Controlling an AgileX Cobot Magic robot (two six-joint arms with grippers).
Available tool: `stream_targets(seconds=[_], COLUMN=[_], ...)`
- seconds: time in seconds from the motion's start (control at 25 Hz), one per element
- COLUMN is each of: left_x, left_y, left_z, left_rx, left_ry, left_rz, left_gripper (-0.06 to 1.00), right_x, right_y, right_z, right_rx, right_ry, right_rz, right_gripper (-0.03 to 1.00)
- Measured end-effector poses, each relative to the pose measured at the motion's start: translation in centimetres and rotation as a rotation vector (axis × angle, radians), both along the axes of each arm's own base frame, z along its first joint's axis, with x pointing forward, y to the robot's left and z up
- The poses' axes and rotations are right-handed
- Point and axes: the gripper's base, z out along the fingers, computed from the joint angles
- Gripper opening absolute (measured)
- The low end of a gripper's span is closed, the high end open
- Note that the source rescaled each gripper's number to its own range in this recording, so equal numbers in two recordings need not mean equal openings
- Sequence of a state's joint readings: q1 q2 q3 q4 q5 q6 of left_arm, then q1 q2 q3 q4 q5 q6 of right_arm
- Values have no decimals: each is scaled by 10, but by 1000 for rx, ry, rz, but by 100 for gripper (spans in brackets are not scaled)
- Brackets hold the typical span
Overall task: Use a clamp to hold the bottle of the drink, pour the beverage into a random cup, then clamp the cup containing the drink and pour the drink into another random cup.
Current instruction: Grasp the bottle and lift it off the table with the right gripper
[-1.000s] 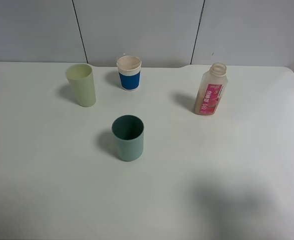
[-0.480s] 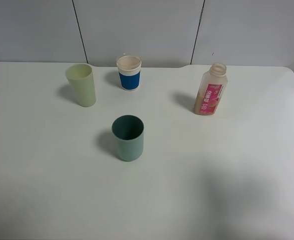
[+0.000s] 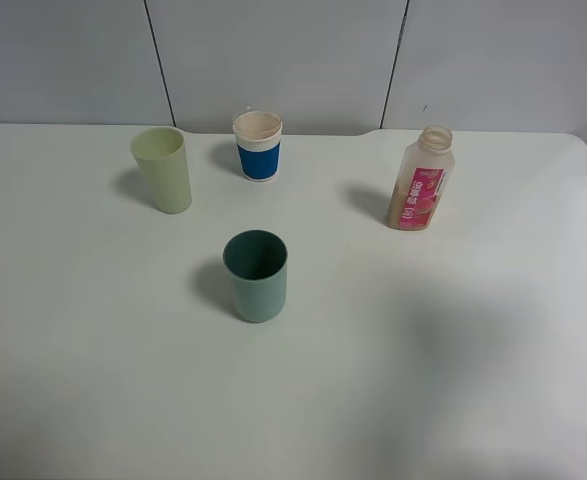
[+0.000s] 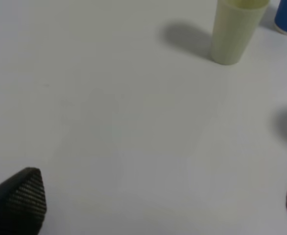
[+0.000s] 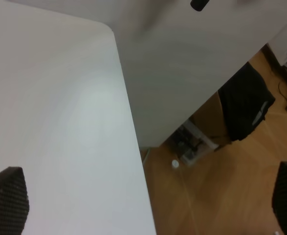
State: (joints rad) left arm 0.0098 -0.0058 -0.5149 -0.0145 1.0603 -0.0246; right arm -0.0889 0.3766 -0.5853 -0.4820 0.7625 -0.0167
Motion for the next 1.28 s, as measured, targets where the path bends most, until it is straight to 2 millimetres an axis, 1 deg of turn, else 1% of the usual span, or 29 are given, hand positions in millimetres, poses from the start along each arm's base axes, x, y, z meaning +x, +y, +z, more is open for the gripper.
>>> stream_targets(seconds=[0.16,0.32,0.36,0.4,0.44,0.64,0.88,1.0,1.04,1.16,1.2,1.24,1.28], left_x=[0,0,0,0,0,0,0,0,0,0,0,0,0], left_y=[0,0,0,0,0,0,0,0,0,0,0,0,0], left_z=[0,0,0,0,0,0,0,0,0,0,0,0,0], left_rx=[0,0,0,0,0,0,0,0,0,0,0,0,0], left_ry=[0,0,0,0,0,0,0,0,0,0,0,0,0], left_rz=[0,0,0,0,0,0,0,0,0,0,0,0,0], left_gripper=[100,100,100,100,100,100,100,100,100,100,100,100,100], right_x=[15,21,26,36,36,65,110,124,136,141,145,153,155], right_y=[-2,-3,-3,-1,-1,1,4,6,5,3,1,-5,-6], right_z=[-1,-1,-1,0,0,-4,-24,-31,-37,-40,-43,-50,-51], right_rx=[-38,-56,-63,-71,-71,-96,-101,-109,-107,-102,-100,-90,-87], right_ry=[44,51,44,30,30,30,103,111,107,104,102,110,111], right_rz=[5,14,26,57,57,126,220,263,286,290,289,282,282], right_gripper=[100,100,100,100,100,100,100,100,100,100,100,100,100])
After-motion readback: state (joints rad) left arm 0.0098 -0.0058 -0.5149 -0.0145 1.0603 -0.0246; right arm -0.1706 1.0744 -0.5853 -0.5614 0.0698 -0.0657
